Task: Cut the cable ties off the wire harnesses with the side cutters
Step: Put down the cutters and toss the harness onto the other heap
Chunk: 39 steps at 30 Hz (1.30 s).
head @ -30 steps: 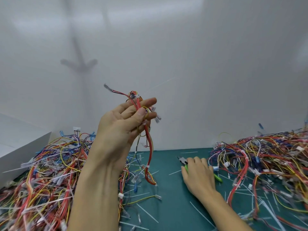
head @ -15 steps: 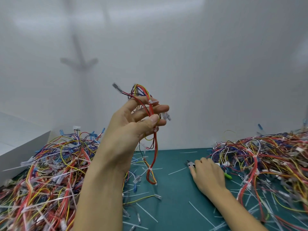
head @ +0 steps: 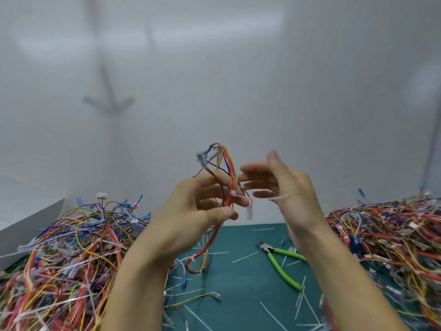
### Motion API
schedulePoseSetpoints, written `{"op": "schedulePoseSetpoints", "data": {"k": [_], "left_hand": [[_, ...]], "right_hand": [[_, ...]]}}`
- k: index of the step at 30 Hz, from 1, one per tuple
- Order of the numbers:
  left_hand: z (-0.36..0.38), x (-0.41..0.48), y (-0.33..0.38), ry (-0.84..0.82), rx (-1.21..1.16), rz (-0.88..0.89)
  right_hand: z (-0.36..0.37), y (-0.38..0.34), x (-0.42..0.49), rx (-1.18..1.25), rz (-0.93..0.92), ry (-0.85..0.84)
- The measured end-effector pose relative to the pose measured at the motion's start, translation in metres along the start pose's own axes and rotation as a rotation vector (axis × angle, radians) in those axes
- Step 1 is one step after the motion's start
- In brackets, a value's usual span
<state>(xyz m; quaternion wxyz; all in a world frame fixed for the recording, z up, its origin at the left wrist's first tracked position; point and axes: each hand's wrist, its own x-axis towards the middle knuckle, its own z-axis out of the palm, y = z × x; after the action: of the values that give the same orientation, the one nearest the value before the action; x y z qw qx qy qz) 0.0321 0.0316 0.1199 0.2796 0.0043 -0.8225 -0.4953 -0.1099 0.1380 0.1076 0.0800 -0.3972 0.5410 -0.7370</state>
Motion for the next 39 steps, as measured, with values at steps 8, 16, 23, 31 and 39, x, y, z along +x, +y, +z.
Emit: {"op": "schedulePoseSetpoints", "data": {"k": [8,16,23,31,39], "left_hand": [[0.022,0.009,-0.004,-0.203,0.196,-0.091],[0.014,0.008,-0.003,0.134,0.274,-0.158],[0.015,0.008,0.010,0.523,0.147,-0.031],[0.017,0.004,0.021,0.396,0.027,0.050],[0.017,0.006,0.027,0.500,-0.099,0.106]], "right_hand": [[0.002,-0.031,-0.011,0.133,0.128,0.020],[-0.018,-0.045,-0.015,0.008,0.039,0.056],[-0.015,-0.050,-0.018,-0.023,-0.017,-0.026],[-0.009,-0.051,-0.021,-0.075,-0.035,-0.016],[-0.013,-0.045,-0.018,-0.207,-0.110,0.051]]}}
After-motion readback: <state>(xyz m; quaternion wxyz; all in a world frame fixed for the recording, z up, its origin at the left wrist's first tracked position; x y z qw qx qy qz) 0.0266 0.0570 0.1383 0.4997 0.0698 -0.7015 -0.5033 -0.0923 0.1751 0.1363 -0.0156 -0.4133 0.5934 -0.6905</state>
